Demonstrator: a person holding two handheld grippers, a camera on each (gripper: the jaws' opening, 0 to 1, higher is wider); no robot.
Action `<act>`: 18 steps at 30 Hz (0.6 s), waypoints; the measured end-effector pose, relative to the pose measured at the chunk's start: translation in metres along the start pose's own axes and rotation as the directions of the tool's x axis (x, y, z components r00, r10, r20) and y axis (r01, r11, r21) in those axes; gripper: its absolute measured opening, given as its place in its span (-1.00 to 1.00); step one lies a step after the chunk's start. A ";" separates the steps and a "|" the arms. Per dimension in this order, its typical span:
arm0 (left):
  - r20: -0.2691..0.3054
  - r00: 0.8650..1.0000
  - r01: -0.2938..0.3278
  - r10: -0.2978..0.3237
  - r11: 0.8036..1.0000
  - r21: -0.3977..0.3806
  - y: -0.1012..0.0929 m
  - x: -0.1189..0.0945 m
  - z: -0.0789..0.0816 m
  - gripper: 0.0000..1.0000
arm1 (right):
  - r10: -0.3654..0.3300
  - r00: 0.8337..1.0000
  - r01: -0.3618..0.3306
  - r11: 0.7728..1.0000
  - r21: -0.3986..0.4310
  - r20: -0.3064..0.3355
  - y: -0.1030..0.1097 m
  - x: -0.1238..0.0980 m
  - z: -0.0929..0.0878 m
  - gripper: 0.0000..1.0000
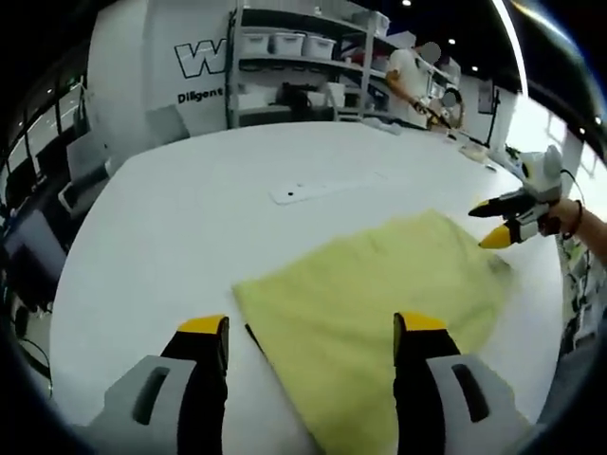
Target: Fold the garment on the visible template until the final outline fits inside the template.
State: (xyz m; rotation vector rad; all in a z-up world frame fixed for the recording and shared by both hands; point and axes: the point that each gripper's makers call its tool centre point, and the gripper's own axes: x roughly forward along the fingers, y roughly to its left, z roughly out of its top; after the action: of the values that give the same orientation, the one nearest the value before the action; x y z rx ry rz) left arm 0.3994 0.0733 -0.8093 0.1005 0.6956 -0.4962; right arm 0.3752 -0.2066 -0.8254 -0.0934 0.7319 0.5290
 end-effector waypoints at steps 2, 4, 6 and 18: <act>0.004 1.000 0.001 -0.001 1.000 -0.003 -0.002 -0.004 -0.002 0.42 | 0.010 1.000 -0.010 1.000 0.006 -0.005 0.005 -0.004 -0.004 0.32; 0.004 1.000 0.004 -0.004 1.000 -0.005 -0.004 -0.006 -0.005 0.41 | 0.011 1.000 -0.011 1.000 0.005 -0.005 0.008 -0.006 -0.008 0.32; 0.005 1.000 0.005 -0.005 1.000 -0.006 -0.006 -0.009 -0.009 0.41 | 0.016 1.000 -0.016 1.000 0.004 -0.018 0.013 -0.010 -0.015 0.32; -0.008 1.000 0.030 -0.030 0.999 -0.012 -0.020 -0.026 -0.032 0.33 | 0.039 0.998 -0.038 0.999 0.018 -0.045 0.027 -0.024 -0.039 0.28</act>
State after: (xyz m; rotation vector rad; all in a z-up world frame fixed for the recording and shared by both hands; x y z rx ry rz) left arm 0.3545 0.0738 -0.8158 0.0811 0.7089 -0.5206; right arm 0.3233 -0.2032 -0.8361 -0.0761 0.7834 0.5586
